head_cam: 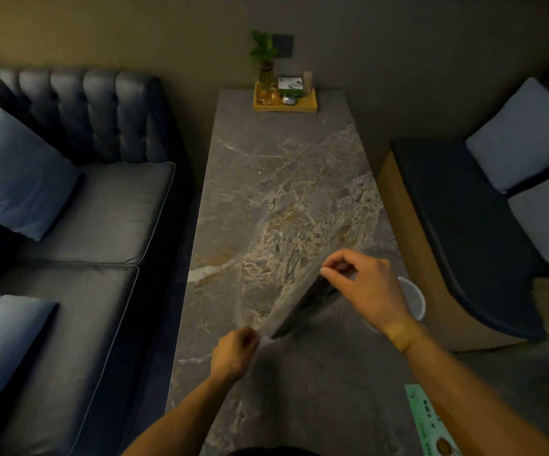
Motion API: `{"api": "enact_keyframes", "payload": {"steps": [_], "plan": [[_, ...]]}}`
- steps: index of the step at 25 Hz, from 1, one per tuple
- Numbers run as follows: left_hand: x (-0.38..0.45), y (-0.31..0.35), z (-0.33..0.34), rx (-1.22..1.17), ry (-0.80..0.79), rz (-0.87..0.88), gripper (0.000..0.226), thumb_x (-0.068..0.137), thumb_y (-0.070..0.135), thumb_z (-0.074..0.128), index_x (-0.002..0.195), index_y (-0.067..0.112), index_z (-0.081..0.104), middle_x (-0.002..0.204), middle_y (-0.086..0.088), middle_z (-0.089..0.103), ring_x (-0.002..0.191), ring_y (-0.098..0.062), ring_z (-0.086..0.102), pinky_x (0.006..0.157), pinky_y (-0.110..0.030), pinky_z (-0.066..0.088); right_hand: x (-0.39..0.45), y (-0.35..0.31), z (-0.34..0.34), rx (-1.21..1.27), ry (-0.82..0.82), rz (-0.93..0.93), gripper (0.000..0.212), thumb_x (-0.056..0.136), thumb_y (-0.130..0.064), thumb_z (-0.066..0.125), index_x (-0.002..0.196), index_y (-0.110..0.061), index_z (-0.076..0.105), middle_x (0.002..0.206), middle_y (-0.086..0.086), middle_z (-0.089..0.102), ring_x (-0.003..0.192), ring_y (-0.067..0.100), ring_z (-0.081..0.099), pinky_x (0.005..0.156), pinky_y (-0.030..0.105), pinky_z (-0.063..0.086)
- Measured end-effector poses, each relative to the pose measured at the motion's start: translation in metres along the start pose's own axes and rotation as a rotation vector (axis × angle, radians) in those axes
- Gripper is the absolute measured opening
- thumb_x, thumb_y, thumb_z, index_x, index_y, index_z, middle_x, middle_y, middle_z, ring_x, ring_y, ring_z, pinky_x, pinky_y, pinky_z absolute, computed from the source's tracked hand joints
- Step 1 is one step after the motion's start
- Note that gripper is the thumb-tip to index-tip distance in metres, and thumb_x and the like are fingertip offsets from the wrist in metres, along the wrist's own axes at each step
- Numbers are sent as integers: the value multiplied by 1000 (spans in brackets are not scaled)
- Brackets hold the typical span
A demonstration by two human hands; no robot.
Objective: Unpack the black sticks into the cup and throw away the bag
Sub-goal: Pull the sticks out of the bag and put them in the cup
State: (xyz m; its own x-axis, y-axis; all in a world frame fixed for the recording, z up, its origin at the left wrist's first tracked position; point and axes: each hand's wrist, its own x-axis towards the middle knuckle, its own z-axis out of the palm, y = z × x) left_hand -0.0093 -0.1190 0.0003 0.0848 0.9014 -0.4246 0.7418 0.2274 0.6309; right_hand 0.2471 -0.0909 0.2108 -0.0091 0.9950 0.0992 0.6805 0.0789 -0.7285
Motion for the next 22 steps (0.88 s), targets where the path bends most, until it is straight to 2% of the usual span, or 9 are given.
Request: {"api": "enact_keyframes", "payload": {"steps": [3,5,9,11,14,17,22], "plan": [[2,1,-13,-107,77,1,21,91,29,61,74,43,60,73,14,67,67,4,63,52,-9,40,12,5,-5,-27,16,58,4,82,-30,72,81,-29,68,75,-11,70,73,5,65,68,36,59],[2,3,-24,-202,173,20,22,90,25,64,73,39,62,72,14,68,70,8,63,53,-6,42,19,10,-11,-20,34,109,4,81,-29,72,80,-30,68,75,-10,70,72,5,65,69,34,58],[3,4,-52,-395,283,50,19,88,20,69,74,32,65,71,10,69,65,5,63,57,-10,46,18,18,-26,250,42,311,10,81,-17,74,90,-20,70,79,9,74,75,19,70,69,32,59],[6,7,-67,-518,329,75,18,86,16,72,72,26,66,66,10,69,60,6,61,55,-11,48,13,18,-32,380,35,397,21,82,-11,73,102,-13,68,79,15,72,64,13,67,59,22,58],[7,20,-89,-683,330,138,11,87,19,71,79,25,69,75,12,72,67,5,63,62,-12,52,6,17,-40,451,49,478,26,83,-9,71,108,-15,66,77,12,69,55,8,62,53,21,57],[7,35,-105,-768,286,203,5,86,22,72,86,26,71,84,4,74,77,-6,68,68,-21,55,-3,23,-49,482,99,528,21,86,-12,68,107,-16,67,79,10,70,62,15,61,59,27,57],[1,64,-115,-745,288,288,8,82,30,75,89,27,72,85,-1,74,77,-13,69,72,-28,56,-16,49,-61,524,159,562,19,88,-14,66,106,-19,68,76,6,69,60,15,62,62,32,58]]}}
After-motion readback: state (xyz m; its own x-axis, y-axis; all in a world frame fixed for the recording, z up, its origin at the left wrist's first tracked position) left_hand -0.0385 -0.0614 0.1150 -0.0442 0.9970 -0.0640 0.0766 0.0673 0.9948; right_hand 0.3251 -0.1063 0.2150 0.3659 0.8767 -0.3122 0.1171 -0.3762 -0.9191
